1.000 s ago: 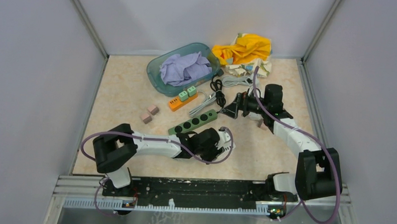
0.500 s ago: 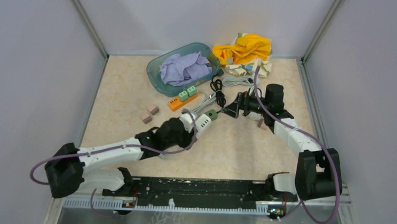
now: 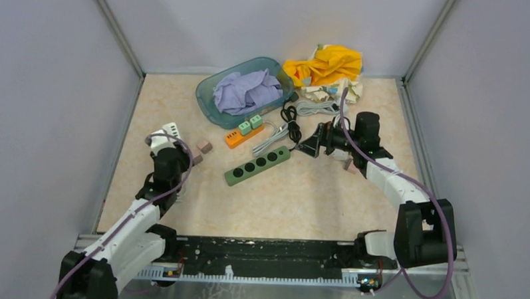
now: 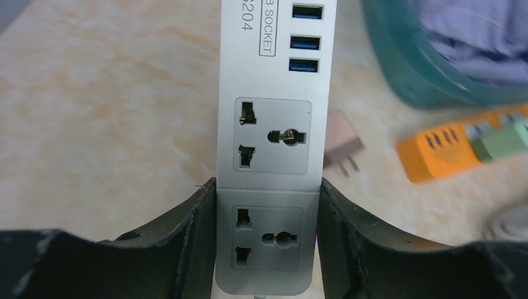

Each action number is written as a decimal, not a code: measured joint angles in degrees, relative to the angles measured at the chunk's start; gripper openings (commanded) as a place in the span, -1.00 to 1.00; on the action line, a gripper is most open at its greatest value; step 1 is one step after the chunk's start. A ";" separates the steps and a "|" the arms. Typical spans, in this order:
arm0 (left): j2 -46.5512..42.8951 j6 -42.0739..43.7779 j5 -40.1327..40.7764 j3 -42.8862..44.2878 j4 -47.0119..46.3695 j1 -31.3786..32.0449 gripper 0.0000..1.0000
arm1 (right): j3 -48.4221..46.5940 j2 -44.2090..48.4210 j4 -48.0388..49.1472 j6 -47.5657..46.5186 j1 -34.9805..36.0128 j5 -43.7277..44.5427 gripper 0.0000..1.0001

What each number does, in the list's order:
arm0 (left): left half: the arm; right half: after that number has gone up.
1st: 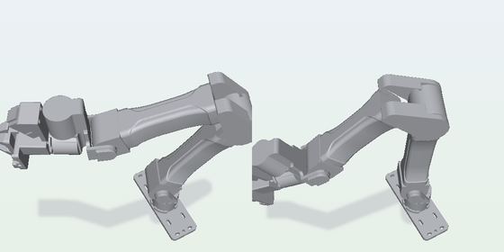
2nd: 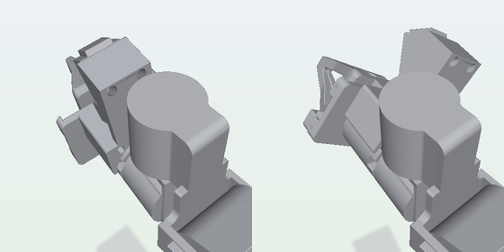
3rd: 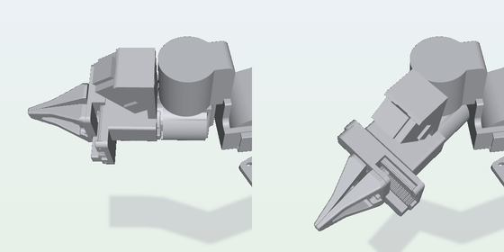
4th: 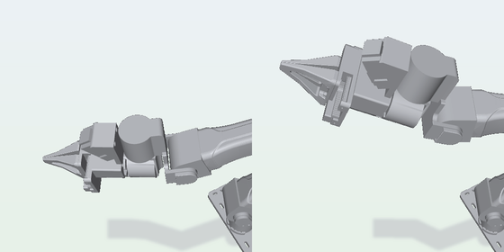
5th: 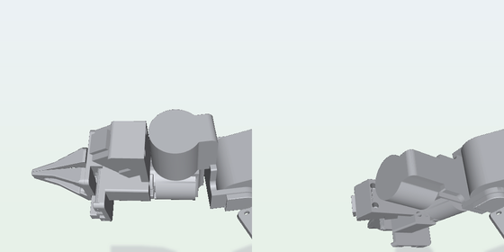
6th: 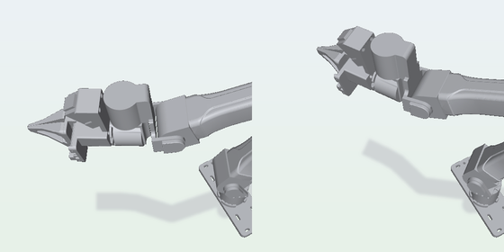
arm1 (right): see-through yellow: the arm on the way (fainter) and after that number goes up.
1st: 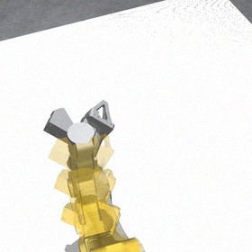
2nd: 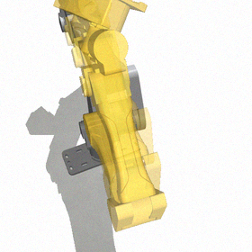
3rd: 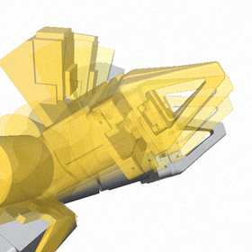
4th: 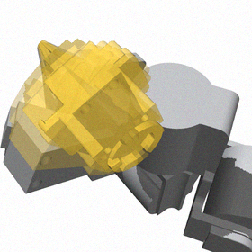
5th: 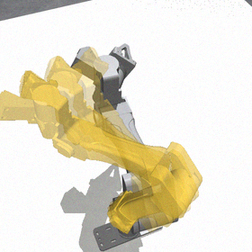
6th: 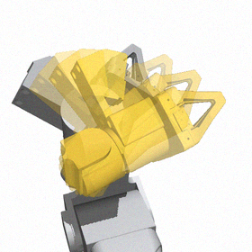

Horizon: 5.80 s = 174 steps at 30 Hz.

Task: Pull the plug off the socket
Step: Place the socket at the center of the board, then pick up the socket from the center of the board.

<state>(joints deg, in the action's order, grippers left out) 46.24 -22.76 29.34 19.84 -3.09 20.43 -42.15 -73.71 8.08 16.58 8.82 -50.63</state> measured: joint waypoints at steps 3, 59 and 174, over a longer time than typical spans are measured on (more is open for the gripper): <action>3.78 -2.36 1.22 0.02 -2.23 -7.76 -0.88 | 0.00 0.31 0.02 0.04 0.00 -0.04 0.98; 3.85 -14.84 -34.05 4.96 1.36 -22.47 1.00 | 0.00 2.47 0.44 0.02 -1.51 -0.37 0.98; 51.04 30.56 -16.11 41.03 16.33 7.54 0.55 | 0.02 2.47 0.50 -0.07 -2.73 -1.86 0.98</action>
<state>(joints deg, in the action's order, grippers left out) 97.27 7.79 13.23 60.86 13.23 27.97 -42.13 -71.24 8.58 16.51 6.09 -52.49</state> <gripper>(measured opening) 0.797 0.989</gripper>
